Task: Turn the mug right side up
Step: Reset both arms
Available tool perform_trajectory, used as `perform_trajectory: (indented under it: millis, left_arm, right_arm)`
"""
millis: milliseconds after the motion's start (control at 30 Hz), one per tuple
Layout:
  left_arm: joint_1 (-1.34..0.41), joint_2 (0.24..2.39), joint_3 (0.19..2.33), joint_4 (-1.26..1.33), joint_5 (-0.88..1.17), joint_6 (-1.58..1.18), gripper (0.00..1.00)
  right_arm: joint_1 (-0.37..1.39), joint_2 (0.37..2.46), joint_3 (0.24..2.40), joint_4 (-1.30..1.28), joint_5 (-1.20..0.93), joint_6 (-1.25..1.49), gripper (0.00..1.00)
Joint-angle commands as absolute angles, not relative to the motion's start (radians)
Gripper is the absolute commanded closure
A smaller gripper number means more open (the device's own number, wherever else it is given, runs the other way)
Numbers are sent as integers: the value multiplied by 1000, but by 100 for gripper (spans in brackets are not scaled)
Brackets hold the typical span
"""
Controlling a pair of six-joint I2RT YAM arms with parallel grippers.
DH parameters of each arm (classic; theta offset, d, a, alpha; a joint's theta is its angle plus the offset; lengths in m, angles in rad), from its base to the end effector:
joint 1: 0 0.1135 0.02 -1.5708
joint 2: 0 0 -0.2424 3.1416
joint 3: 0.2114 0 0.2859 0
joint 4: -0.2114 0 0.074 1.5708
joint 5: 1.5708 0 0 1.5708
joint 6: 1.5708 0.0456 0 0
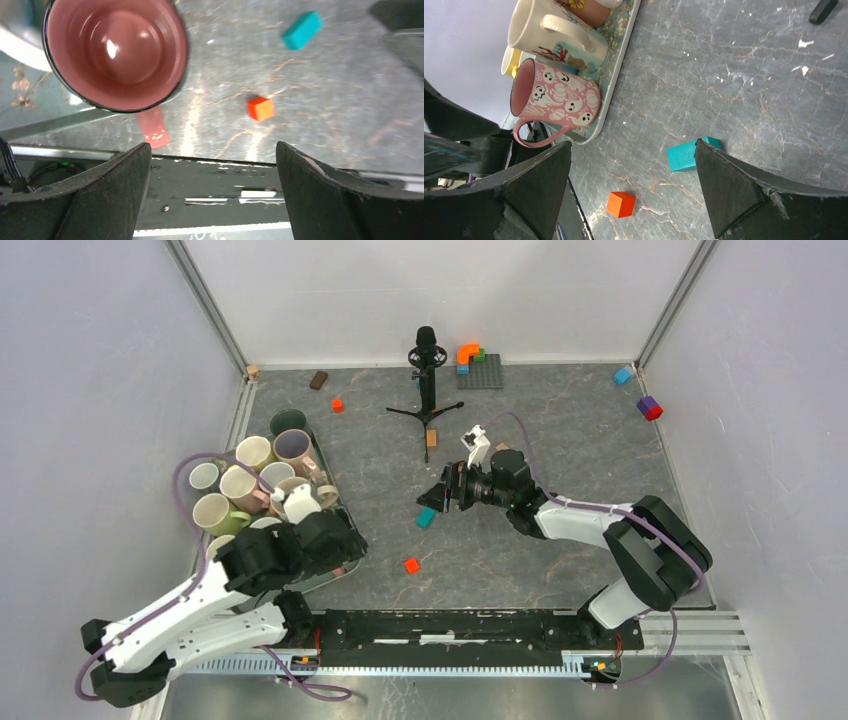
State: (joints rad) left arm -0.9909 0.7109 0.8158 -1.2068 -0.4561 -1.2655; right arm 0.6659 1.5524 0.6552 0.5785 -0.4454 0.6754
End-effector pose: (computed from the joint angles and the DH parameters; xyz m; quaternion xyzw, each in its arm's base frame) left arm 0.1045 -0.1228 0.2581 -0.1817 0.9314 -0.1103 0.2956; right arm 0.2601 0.2293 0.1387 -0.1257 0.7909 0.4954 0.3365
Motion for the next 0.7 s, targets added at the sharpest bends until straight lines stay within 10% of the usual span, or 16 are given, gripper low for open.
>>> perform_trajectory:
  millis: [0, 667]
  left_arm:
    - [-997, 692, 982, -1212, -500, -1111, 0]
    - [-984, 1057, 1282, -765, -386, -654, 0]
  right_arm:
    - [665, 1480, 730, 526, -401, 629, 2]
    - [666, 950, 779, 128, 4, 405, 2]
